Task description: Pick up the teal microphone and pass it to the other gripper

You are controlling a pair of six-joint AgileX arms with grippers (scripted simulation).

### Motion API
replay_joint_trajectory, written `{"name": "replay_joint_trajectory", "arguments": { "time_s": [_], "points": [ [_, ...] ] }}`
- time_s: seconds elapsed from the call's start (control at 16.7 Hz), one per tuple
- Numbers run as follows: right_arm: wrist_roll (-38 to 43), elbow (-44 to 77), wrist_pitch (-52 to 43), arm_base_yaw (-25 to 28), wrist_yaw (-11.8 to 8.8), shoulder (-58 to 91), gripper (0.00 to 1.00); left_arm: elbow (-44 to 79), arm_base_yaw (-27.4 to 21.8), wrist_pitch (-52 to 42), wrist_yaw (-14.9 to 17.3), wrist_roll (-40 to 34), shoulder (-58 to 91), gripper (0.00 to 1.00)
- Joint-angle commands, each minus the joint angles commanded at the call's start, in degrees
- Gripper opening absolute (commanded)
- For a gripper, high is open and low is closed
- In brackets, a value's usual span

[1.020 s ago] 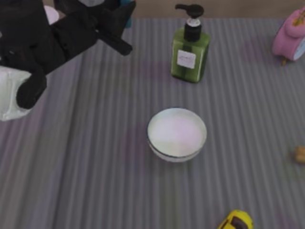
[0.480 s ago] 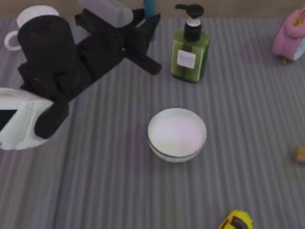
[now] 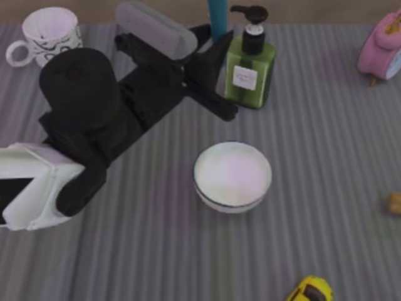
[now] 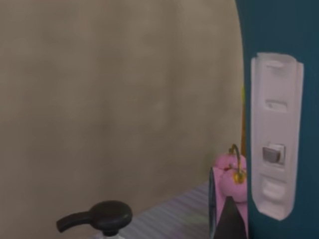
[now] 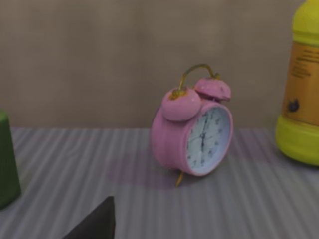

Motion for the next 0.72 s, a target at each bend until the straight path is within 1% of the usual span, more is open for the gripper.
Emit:
{"name": "replay_joint_trajectory", "arguments": {
  "time_s": [0.48, 0.6, 0.72],
  "points": [
    [-0.06, 0.61, 0.37, 0.45, -0.27, 0.74, 1.0, -0.21, -0.22, 0.15, -0.16, -0.05, -0.28, 0.0],
    [-0.27, 3.04, 1.83, 2.18, -1.28, 3.82, 1.0, -0.21, -0.22, 0.15, -0.16, -0.05, -0.28, 0.0],
    [-0.59, 6.94, 4.16, 4.91, -2.86, 9.44, 1.0, -0.21, -0.22, 0.15, -0.16, -0.05, -0.28, 0.0]
  ]
}}
